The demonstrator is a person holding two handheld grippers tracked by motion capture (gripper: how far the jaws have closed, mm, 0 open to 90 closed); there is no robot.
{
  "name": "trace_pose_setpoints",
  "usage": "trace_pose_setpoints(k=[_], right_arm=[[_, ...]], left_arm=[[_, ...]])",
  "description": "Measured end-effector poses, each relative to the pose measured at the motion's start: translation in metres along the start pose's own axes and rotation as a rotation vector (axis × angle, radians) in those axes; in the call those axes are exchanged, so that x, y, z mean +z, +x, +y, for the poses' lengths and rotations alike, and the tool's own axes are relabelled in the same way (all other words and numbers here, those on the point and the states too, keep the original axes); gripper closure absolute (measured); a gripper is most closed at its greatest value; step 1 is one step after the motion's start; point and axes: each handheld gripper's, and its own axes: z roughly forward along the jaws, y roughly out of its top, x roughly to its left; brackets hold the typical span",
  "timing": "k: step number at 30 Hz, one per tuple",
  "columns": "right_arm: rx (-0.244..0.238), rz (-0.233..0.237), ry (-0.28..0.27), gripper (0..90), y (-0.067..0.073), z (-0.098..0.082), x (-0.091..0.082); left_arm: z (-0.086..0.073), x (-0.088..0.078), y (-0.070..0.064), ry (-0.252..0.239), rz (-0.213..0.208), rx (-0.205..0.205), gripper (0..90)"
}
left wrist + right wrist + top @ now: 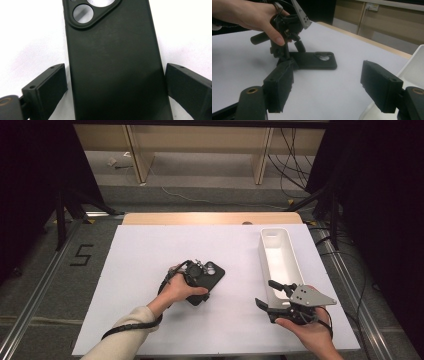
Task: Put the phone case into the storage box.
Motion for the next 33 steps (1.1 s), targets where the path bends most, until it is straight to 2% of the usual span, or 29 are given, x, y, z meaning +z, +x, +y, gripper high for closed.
trace_pose_setpoints(k=[13,17,33], right_arm=[[-0.002,0.001,-0.001,27.6,0.0002,0.0001,-0.0001],[-0.002,0.002,0.003,27.7,0.0,-0.0005,0.0009],[-0.002,0.002,0.003,27.8,0.0004,-0.0005,0.0005]], left_arm=[[0.002,-0.0013,-0.0017,0.017,0.004,0.007,8.0],[0.0017,-0.0018,-0.0028,0.017,0.007,-0.016,9.3],[0.0003,-0.0022,-0.0024,0.007,0.006,-0.025,11.2]])
